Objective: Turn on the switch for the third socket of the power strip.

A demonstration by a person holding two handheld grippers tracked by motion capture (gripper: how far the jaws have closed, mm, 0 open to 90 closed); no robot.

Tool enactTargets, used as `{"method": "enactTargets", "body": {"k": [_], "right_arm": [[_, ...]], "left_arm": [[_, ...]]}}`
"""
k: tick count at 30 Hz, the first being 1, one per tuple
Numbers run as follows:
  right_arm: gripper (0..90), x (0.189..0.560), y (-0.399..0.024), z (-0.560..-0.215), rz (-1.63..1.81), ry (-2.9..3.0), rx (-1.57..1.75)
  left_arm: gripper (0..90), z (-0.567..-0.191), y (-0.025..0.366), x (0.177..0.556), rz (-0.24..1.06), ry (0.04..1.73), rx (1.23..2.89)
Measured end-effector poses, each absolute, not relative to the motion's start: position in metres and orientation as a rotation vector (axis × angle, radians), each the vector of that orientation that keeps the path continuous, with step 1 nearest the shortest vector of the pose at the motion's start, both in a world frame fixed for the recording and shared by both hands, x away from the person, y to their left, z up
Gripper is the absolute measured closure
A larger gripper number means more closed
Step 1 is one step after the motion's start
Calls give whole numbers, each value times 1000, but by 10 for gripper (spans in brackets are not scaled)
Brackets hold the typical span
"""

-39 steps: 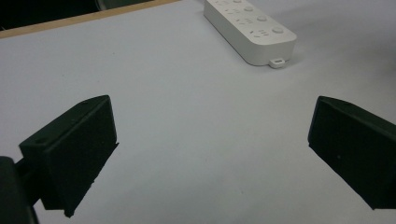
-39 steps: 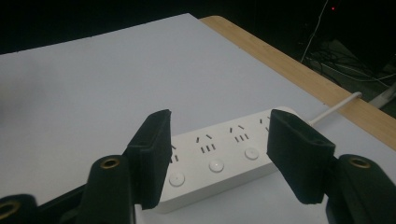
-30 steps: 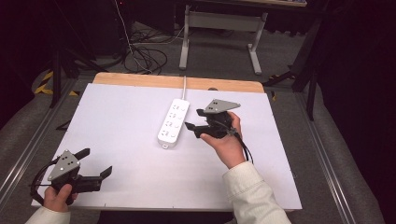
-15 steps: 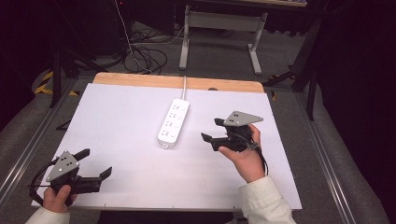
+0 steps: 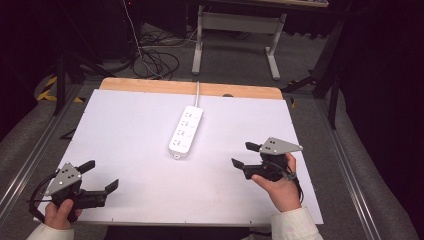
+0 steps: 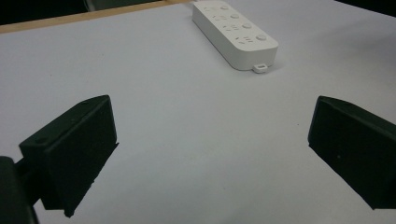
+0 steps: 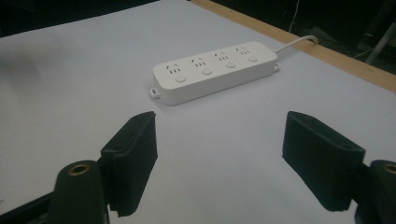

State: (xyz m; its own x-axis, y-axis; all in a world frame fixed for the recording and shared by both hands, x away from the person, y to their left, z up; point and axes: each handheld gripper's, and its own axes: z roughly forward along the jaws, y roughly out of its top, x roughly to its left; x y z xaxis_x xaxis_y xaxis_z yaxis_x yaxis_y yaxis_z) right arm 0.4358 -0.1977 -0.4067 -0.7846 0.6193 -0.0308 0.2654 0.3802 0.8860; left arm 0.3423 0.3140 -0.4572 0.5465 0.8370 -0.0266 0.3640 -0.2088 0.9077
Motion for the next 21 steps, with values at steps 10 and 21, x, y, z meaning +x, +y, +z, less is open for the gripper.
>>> {"method": "enactTargets", "body": {"k": [10,21], "right_arm": [[231,424,-223,-436,1468,2273,864],[227,411,-235,-465,1410,2279,932]], "left_arm": [[16,-456,314,339,643,960,1842],[17,-457,315,340,626,975,1842]]}}
